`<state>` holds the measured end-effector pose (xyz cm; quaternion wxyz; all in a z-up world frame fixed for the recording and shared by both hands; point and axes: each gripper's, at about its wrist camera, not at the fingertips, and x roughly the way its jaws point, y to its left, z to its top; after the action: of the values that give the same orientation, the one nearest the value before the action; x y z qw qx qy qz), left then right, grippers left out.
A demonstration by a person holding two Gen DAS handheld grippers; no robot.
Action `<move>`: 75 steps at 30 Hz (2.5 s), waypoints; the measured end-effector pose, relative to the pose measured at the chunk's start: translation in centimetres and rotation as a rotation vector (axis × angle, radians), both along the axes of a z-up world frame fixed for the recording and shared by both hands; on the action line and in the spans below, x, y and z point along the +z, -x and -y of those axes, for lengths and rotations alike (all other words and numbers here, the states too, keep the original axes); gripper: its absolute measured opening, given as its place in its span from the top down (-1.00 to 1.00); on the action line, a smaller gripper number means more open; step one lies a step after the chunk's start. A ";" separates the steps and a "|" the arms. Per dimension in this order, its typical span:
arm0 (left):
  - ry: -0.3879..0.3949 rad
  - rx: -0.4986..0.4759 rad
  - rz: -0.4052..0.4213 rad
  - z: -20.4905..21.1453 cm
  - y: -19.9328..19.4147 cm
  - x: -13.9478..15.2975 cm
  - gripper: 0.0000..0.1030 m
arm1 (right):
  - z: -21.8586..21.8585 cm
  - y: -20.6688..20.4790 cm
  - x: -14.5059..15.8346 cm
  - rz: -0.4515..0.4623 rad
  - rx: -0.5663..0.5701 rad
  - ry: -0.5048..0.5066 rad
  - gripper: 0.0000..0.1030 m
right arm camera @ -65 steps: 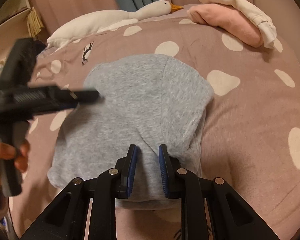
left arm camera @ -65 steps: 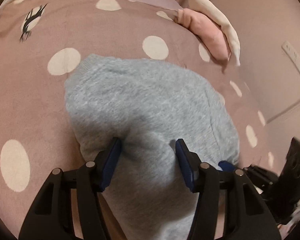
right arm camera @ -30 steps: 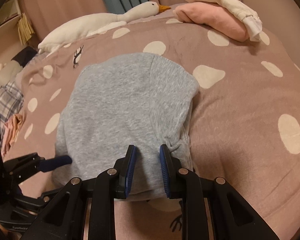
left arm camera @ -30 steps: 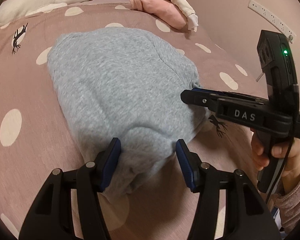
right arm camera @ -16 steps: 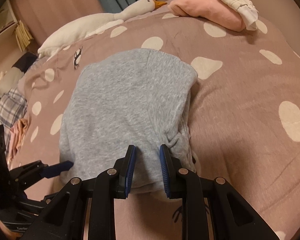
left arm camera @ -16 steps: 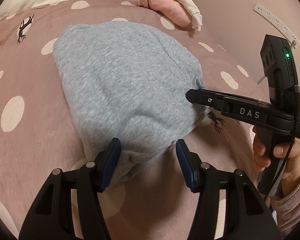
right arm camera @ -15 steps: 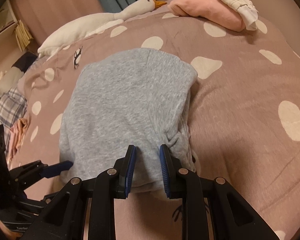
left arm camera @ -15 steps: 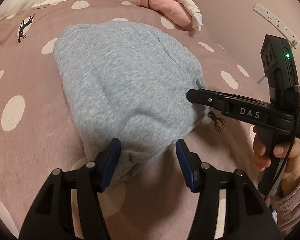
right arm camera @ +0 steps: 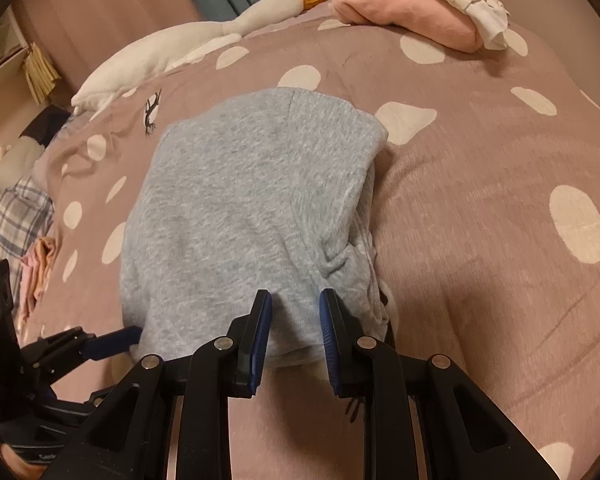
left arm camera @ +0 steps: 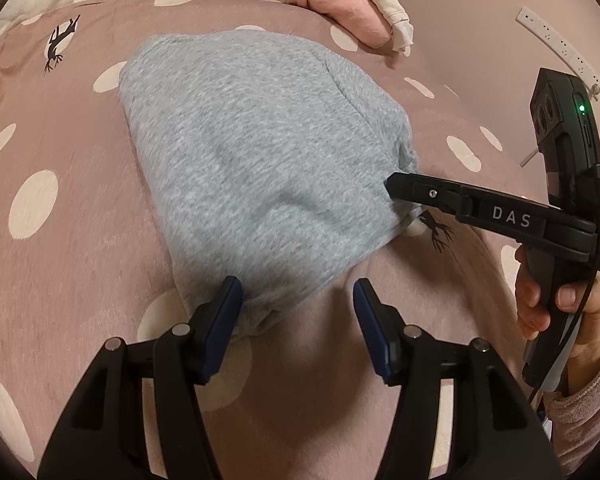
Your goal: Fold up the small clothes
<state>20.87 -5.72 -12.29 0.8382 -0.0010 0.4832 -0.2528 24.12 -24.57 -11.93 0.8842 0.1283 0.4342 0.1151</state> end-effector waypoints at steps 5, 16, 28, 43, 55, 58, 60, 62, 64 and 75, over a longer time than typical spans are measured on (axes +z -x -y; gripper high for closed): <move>-0.012 0.001 -0.010 -0.2 0.3 -0.2 -0.12 | 0.0 0.3 0.0 -0.005 -0.005 -0.008 0.56; -0.045 0.027 -0.051 -0.8 1.0 -0.9 -0.17 | 0.2 0.9 0.1 -0.027 -0.022 -0.011 0.56; -0.081 0.054 -0.065 -1.6 2.3 -1.2 -0.25 | 0.7 2.2 -0.7 -0.092 -0.058 -0.001 0.51; -0.098 0.122 -0.078 -3.4 3.6 -0.6 -0.57 | 3.2 5.6 -1.0 -0.098 -0.091 -0.105 0.12; -0.073 0.180 -0.083 -4.2 3.7 0.3 -0.99 | 4.0 6.7 -0.8 -0.093 -0.102 -0.170 -0.42; -0.037 0.186 -0.105 -4.3 3.3 0.3 -0.99 | 4.2 6.6 -0.9 -0.096 -0.107 -0.202 -0.53; -0.023 0.194 -0.114 -4.3 3.1 0.3 -0.99 | 4.3 6.6 -1.0 -0.098 -0.111 -0.221 -0.54; -0.017 0.200 -0.116 -4.3 2.9 0.3 -0.99 | 4.5 6.5 -1.0 -0.096 -0.115 -0.232 -0.55; -0.003 0.204 -0.118 -4.3 2.7 0.4 -0.99 | 4.6 6.5 -1.0 -0.093 -0.118 -0.245 -0.56; 0.128 0.254 -0.161 -5.7 1.3 0.6 -0.99 | 5.3 5.7 -1.5 -0.092 -0.129 -0.290 -0.58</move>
<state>19.54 -0.01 -11.74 0.8202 -0.1359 0.5276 -0.1744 18.41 -29.86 -13.38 0.8411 0.2871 0.4441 0.1137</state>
